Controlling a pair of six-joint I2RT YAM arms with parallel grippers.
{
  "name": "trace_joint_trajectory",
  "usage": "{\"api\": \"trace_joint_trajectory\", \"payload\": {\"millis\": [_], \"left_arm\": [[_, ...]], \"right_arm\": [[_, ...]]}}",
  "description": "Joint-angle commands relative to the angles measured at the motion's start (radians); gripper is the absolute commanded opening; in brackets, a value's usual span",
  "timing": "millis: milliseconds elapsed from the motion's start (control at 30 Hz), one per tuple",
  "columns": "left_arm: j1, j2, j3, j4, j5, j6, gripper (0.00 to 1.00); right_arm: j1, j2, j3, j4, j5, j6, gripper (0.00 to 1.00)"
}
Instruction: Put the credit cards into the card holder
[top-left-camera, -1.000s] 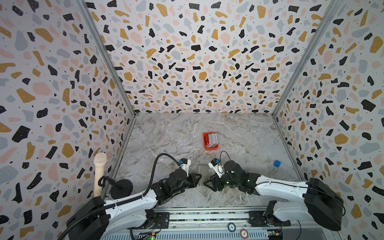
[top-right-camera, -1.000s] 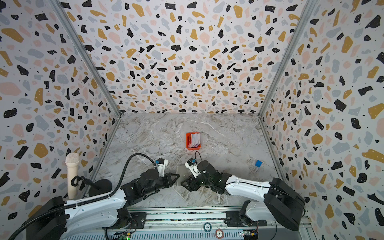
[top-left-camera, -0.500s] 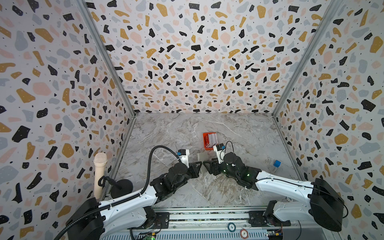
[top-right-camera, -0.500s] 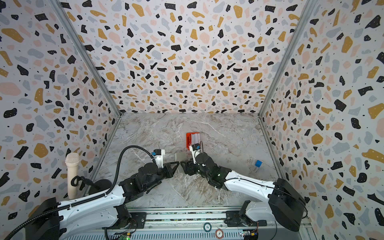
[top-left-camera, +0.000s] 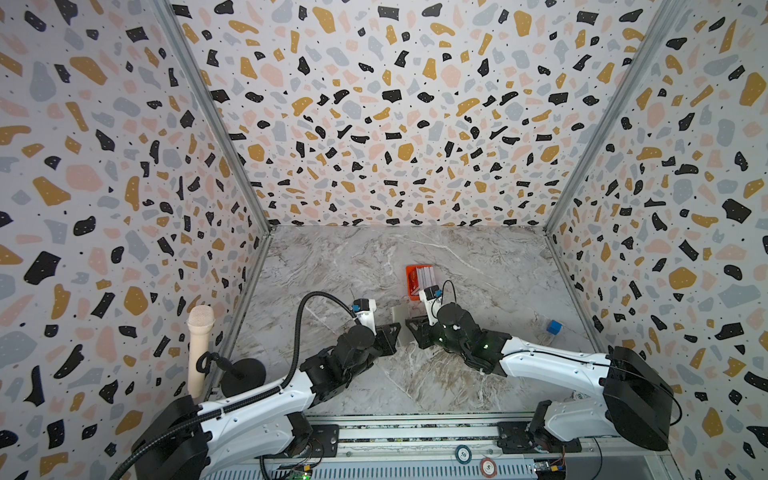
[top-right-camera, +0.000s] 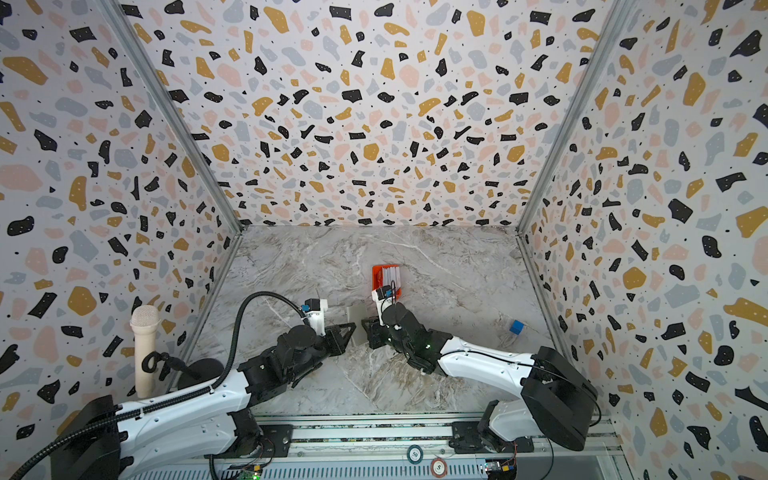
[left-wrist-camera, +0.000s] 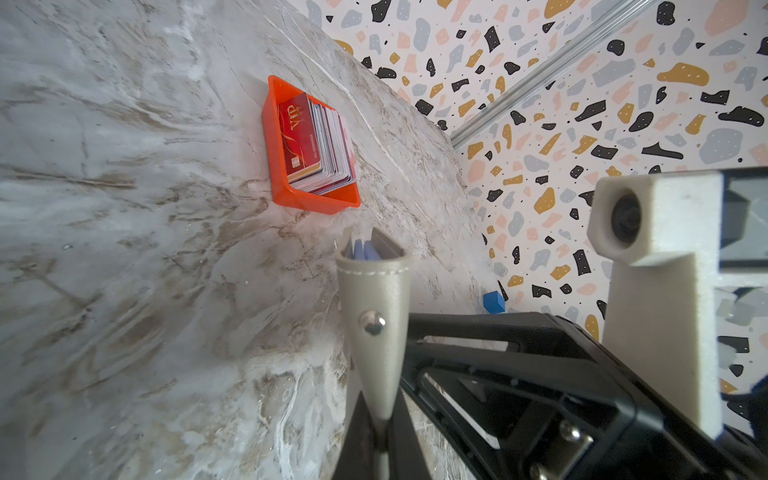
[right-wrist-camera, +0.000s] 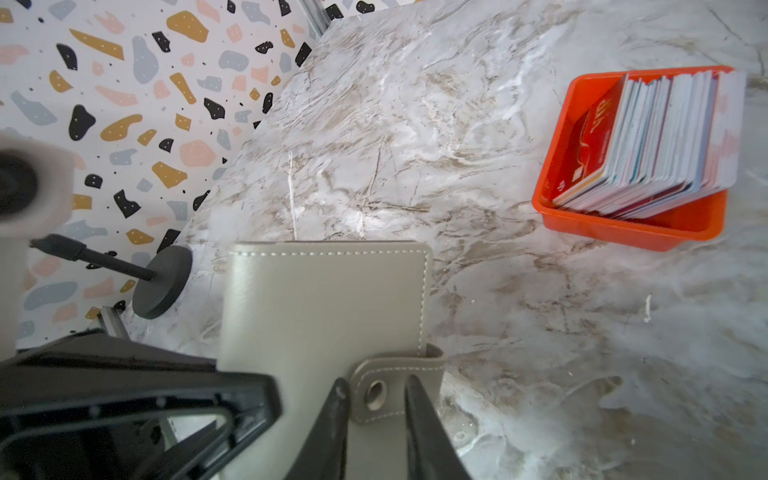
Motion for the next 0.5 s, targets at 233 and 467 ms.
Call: {"api": "trace_joint_trajectory", "payload": {"millis": [233,467], "left_arm": [[-0.005,-0.033,-0.003,0.033,0.036,0.029,0.0],[-0.005,-0.055,-0.023,-0.002,0.052,0.044,0.0]], "right_arm": [[-0.018,0.011,-0.008,-0.078,0.09,-0.031,0.0],[-0.068,-0.002,-0.072,-0.104,0.114,-0.042,0.0]]}}
